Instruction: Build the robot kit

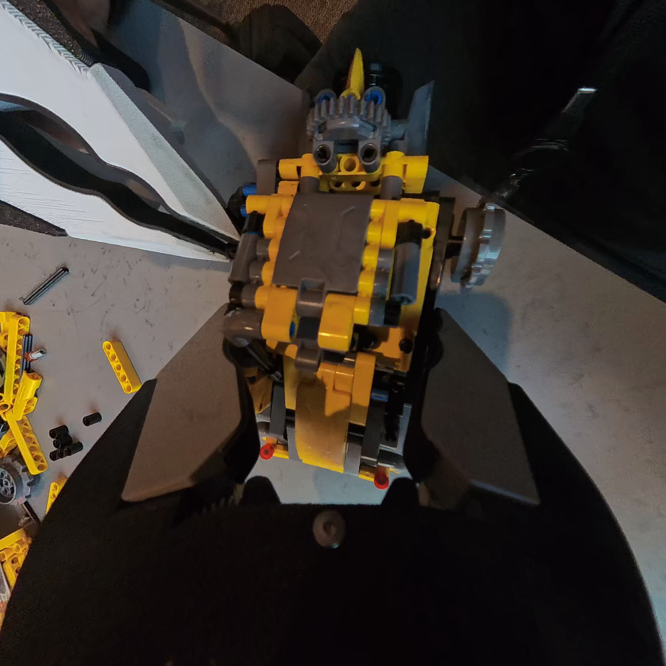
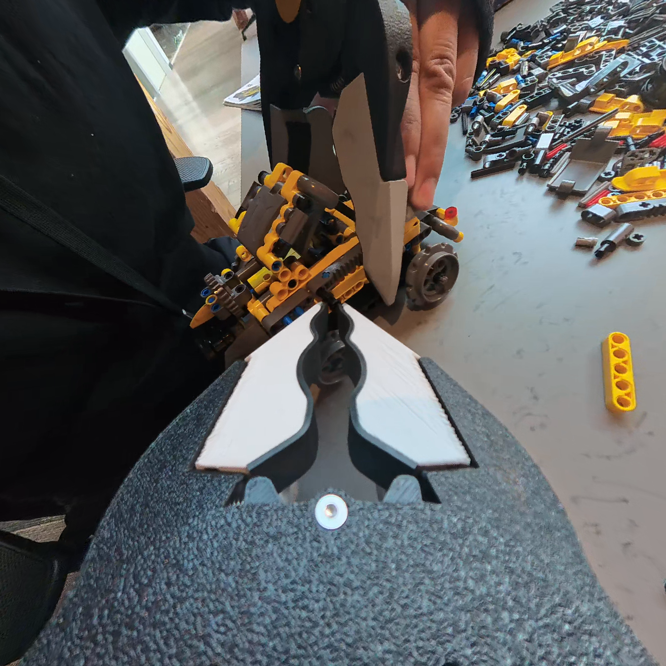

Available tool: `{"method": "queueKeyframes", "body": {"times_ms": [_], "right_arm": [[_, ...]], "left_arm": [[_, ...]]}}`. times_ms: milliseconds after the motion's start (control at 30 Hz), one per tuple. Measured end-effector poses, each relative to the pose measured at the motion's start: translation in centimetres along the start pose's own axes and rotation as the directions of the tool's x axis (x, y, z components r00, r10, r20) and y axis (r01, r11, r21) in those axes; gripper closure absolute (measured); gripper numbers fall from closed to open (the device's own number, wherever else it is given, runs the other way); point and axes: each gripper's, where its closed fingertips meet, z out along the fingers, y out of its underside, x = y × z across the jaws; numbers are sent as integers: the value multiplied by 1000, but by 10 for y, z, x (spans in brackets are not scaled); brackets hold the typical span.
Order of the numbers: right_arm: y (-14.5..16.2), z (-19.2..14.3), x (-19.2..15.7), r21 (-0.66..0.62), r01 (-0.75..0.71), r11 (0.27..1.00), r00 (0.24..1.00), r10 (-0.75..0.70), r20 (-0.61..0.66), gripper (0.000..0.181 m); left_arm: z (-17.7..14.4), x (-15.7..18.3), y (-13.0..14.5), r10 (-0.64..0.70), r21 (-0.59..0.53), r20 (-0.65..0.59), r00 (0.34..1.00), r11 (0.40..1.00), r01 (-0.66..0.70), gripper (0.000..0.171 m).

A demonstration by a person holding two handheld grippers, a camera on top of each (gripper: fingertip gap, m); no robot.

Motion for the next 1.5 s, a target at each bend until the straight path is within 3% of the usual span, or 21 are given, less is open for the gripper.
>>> {"method": "queueKeyframes", "body": {"times_ms": [467, 633, 767, 833, 1033, 1167, 1500], "right_arm": [[1, 1, 0, -13, 73, 997, 996, -74, -47, 180], [1, -3, 1, 2, -3, 1000, 1000, 3, 30, 177], [-1, -6, 8, -9, 90, 996, 996, -90, 26, 165], [0, -6, 1, -21, 138, 990, 986, -136, 97, 177], [1, -4, 1, -40, 172, 984, 973, -163, 163, 177], [0, -3, 1, -34, 201, 979, 971, -195, 140, 178], [0, -4, 3, -38, 106, 994, 981, -98, 170, 177]], "left_arm": [[1, -3, -1, -15, -12, -9, 1000, 1000, 15, 68], [-1, -2, -3, 4, -28, 24, 1000, 1000, -4, 69], [-1, -3, -4, 2, -24, 31, 1000, 1000, -2, 70], [-1, -2, -4, 4, -22, 31, 1000, 1000, -4, 70], [0, -2, -3, 4, -23, 24, 1000, 1000, -3, 69], [0, -2, -2, -12, -19, 23, 1000, 1000, 12, 70], [0, -3, -2, -33, 7, 26, 999, 999, 33, 70]]}}
